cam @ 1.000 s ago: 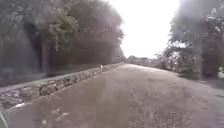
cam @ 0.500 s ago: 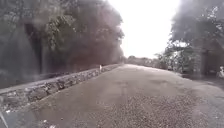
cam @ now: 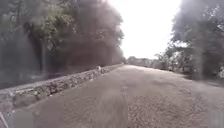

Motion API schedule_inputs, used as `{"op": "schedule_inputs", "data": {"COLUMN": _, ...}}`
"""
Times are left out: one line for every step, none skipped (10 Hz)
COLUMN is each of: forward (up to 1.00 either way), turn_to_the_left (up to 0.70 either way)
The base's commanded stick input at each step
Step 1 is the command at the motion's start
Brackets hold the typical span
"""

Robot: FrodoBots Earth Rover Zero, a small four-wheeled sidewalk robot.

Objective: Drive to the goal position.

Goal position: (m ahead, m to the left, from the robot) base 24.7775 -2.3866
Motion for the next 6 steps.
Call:
{"op": "schedule_inputs", "data": {"forward": 0.50, "turn_to_the_left": 0.00}}
{"op": "schedule_inputs", "data": {"forward": 0.50, "turn_to_the_left": 0.00}}
{"op": "schedule_inputs", "data": {"forward": 0.50, "turn_to_the_left": 0.00}}
{"op": "schedule_inputs", "data": {"forward": 0.50, "turn_to_the_left": 0.00}}
{"op": "schedule_inputs", "data": {"forward": 0.50, "turn_to_the_left": 0.00}}
{"op": "schedule_inputs", "data": {"forward": 0.50, "turn_to_the_left": 0.00}}
